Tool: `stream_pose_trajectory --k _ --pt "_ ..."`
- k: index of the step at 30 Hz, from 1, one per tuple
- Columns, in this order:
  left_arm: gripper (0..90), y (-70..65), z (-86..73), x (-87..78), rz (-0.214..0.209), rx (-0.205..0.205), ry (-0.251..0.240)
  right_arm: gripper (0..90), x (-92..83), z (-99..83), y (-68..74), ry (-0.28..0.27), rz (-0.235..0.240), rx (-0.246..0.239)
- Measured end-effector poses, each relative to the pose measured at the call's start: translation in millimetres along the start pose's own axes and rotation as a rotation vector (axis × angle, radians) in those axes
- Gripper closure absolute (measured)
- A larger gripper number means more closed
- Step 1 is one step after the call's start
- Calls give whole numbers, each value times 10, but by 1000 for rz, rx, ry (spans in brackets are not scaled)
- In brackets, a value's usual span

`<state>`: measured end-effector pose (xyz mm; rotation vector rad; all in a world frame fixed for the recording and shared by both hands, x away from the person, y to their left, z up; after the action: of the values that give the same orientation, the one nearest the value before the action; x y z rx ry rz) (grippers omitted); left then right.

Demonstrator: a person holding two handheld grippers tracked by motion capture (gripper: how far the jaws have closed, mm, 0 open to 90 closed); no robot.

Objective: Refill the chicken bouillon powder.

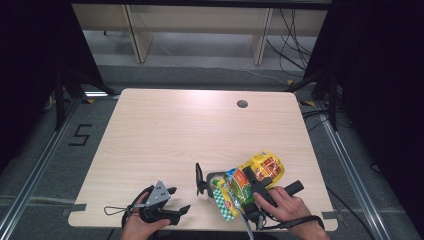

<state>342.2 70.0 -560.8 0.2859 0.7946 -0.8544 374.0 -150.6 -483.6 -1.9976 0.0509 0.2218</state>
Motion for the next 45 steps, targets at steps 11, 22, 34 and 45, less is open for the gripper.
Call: stream_pose_trajectory --k 11,22,34,45 --pt "243 5 -4 -5 2 -2 0 491 -19 -37 6 10 0 -24" --pt "244 23 -15 -8 10 15 15 491 -37 -69 -62 21 -46 -93" --pt "243 29 -13 -13 9 16 13 492 -32 -77 -68 14 -49 -99" --pt "243 41 -9 -14 6 -8 0 493 -33 -83 -47 10 -39 -97"
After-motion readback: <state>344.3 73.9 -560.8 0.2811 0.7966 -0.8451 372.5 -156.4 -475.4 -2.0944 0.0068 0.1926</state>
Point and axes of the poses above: each handheld gripper's, and its own axes: x roughly forward along the jaws, z roughly out of its top, y roughly to its left, the point moved 10 cm from there along x, roughly forward along the jaws, and after that the axes turned 13 degrees about y, right-handed, at the moved point
